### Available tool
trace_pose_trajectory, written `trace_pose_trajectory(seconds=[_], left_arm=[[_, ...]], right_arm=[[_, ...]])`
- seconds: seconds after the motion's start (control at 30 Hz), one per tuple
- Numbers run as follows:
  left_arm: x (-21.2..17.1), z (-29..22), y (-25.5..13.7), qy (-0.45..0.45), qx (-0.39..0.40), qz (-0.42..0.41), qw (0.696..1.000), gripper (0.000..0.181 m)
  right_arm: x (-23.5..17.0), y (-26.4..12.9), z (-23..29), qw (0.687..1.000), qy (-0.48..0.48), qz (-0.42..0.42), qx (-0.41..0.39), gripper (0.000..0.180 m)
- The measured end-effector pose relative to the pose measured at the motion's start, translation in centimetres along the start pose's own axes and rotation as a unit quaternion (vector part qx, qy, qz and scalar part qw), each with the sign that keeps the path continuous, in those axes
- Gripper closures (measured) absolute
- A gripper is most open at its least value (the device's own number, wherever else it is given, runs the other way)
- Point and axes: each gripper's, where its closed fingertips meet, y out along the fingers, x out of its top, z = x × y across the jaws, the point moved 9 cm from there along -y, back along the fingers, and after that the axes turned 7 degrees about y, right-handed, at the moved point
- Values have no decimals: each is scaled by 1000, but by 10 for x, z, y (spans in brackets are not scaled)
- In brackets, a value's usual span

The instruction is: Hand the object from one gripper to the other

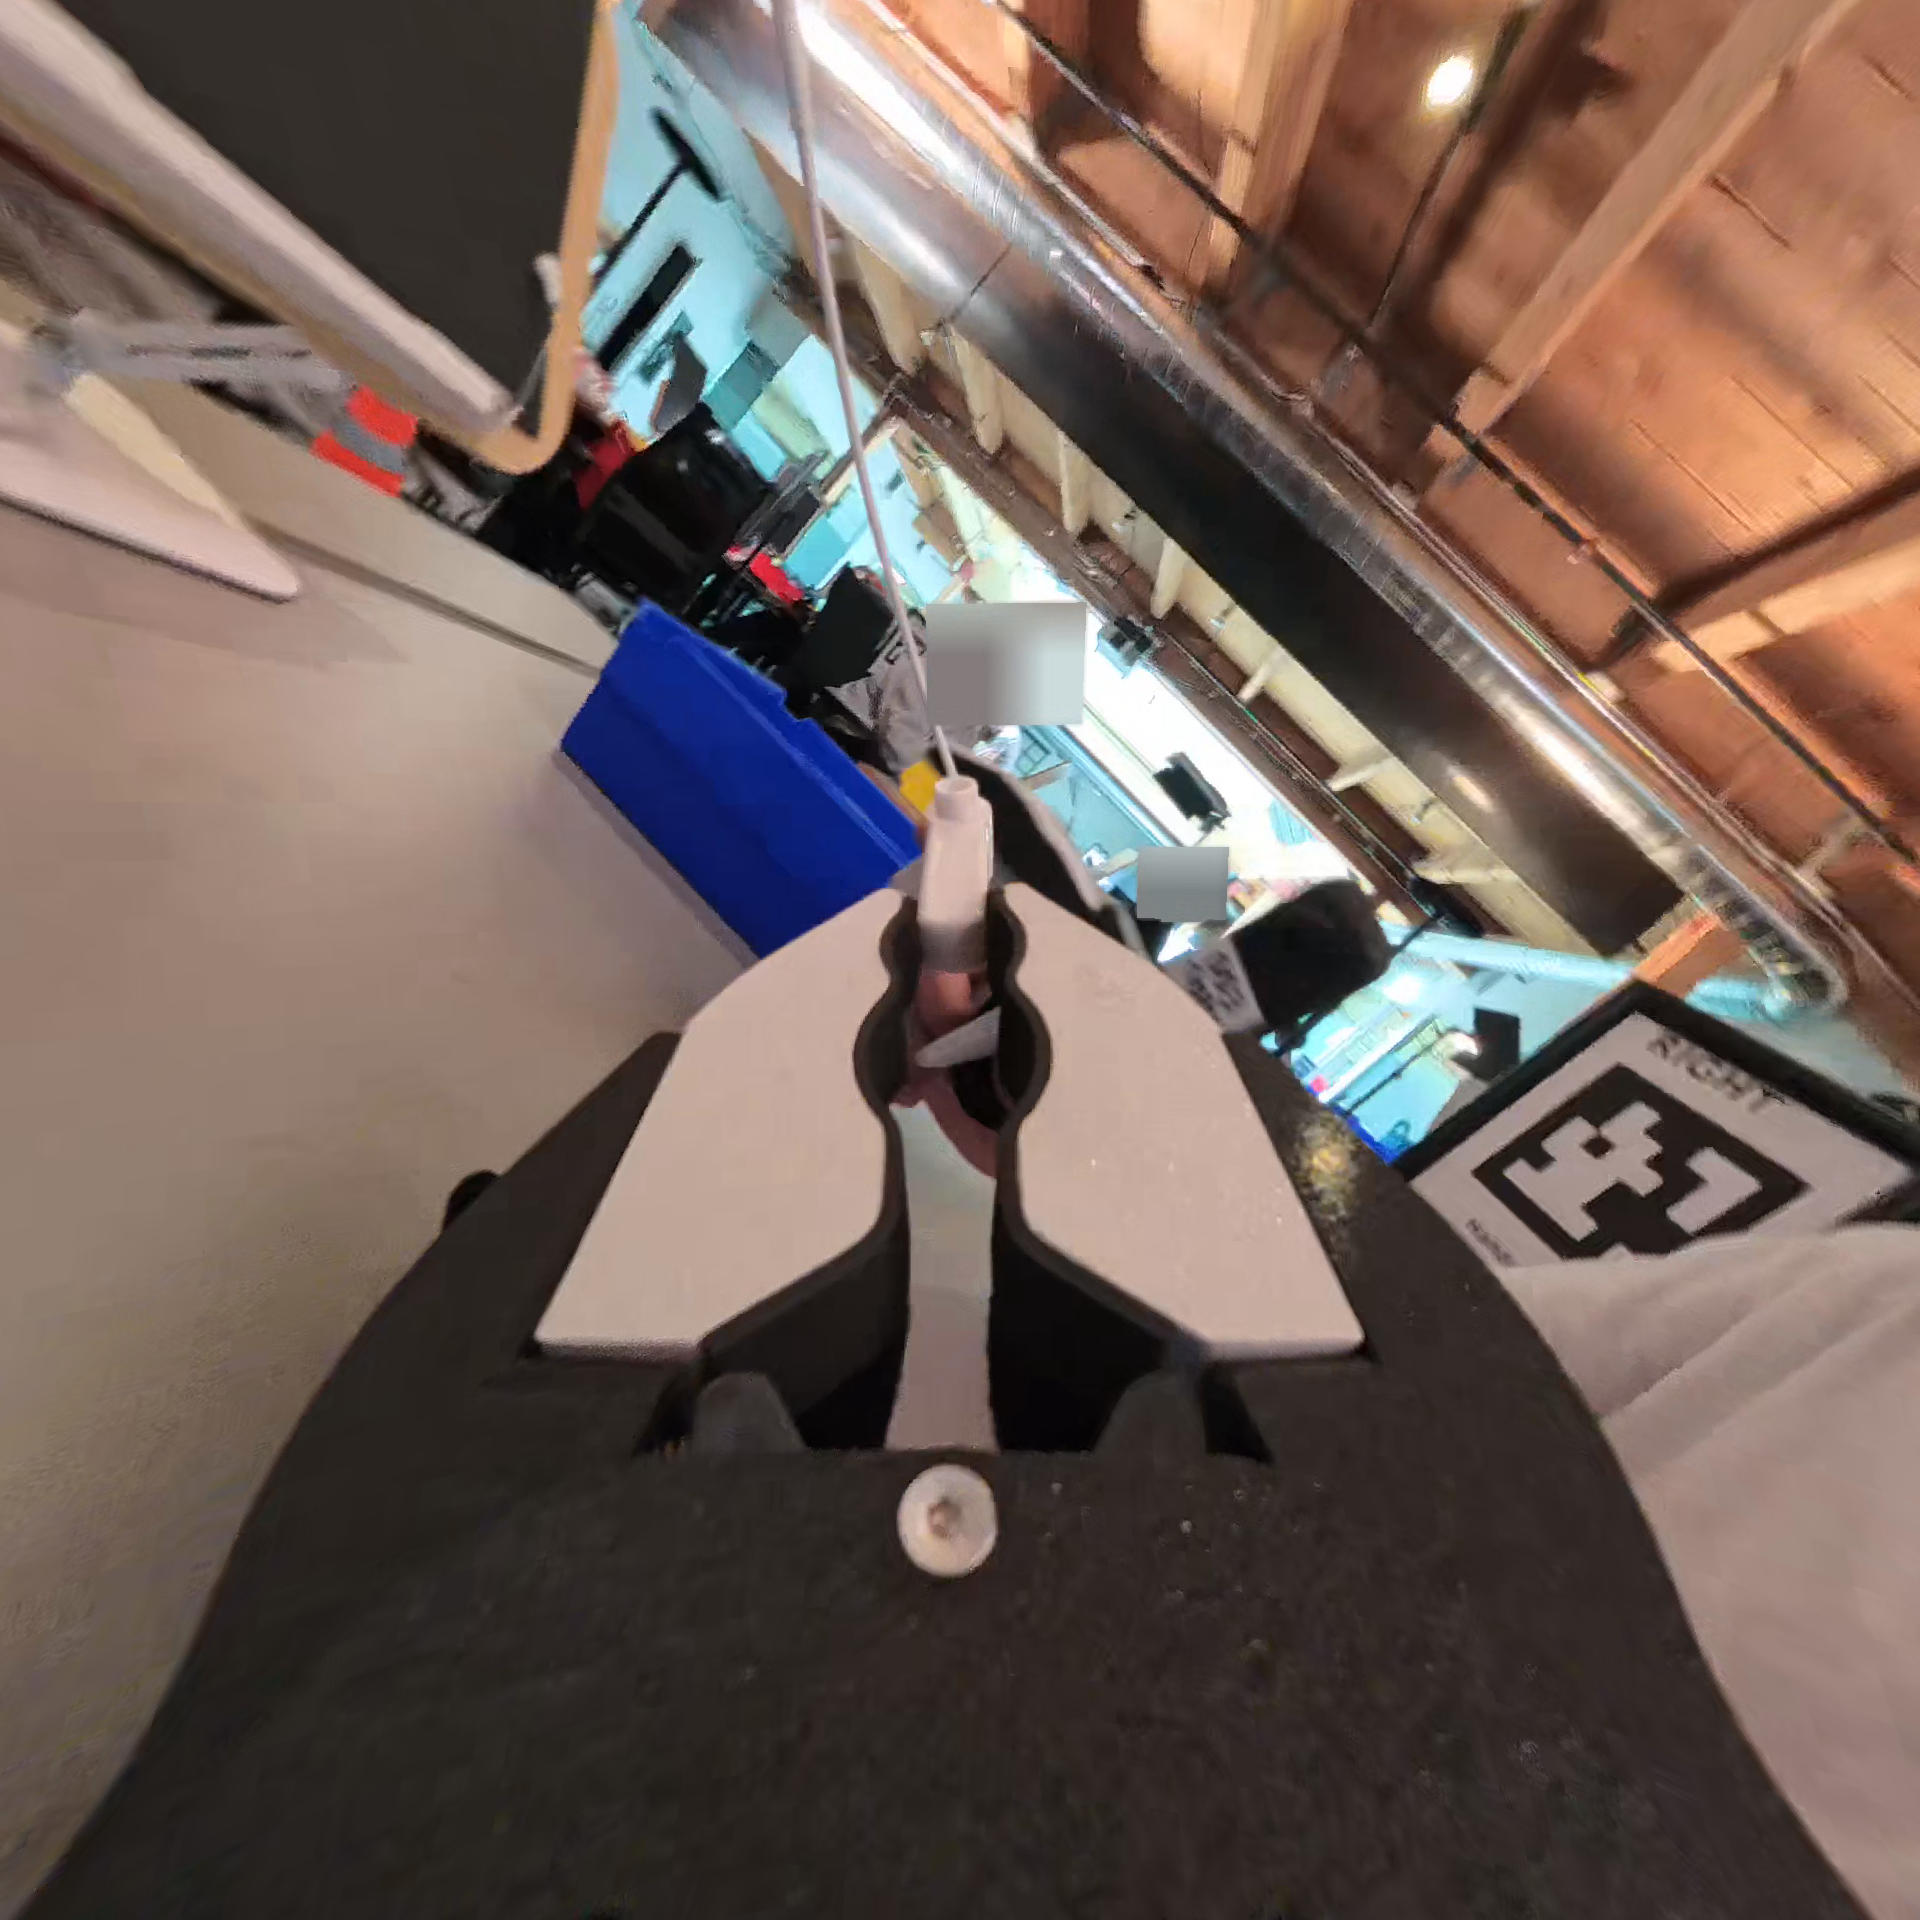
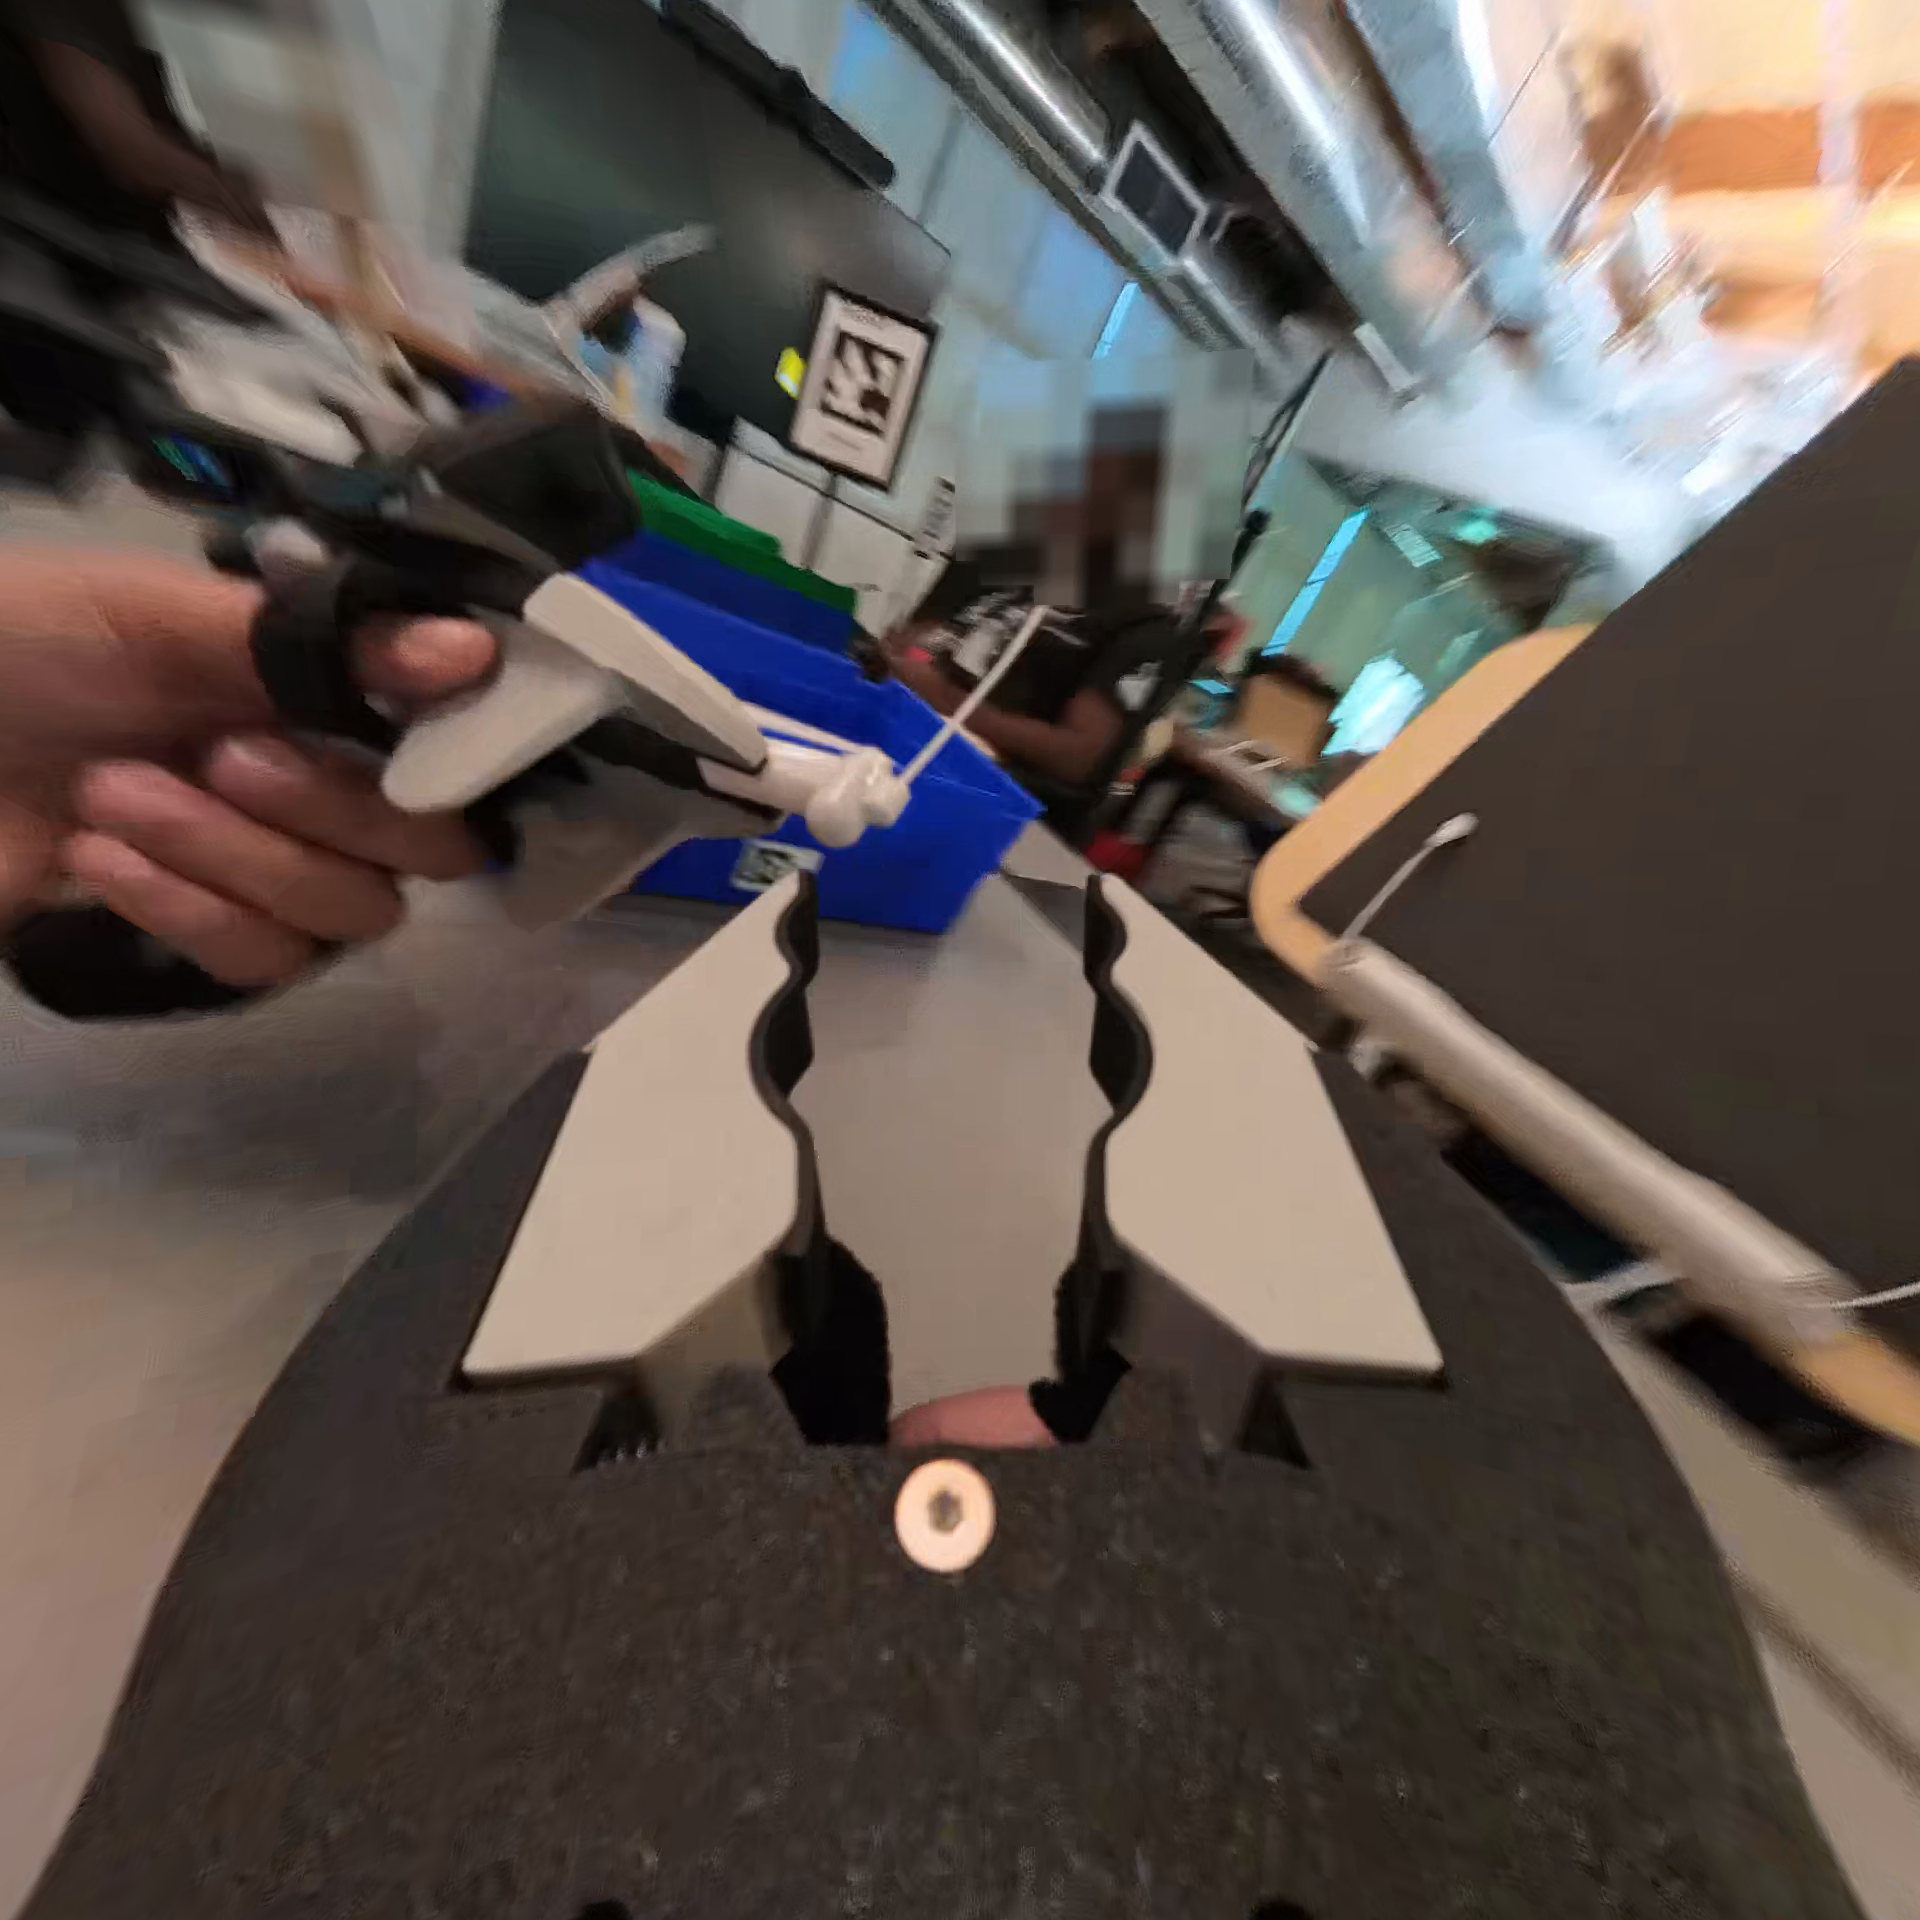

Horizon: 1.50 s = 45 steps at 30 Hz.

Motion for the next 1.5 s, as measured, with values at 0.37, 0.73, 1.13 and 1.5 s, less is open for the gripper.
trace_pose_trajectory(seconds=[0.37,0.73,1.13,1.5], left_arm=[[-11,0,5,-1,81,49,996,169],[-10,-3,10,6,3,73,997,163],[44,6,-5,26,55,73,996,130],[58,0,-18,28,56,20,998,149]], right_arm=[[-23,22,56,871,-469,85,-121,132],[-19,17,52,842,-517,48,-146,166],[-6,7,75,789,-600,-23,-127,166],[-9,13,102,787,-609,-31,-95,166]])
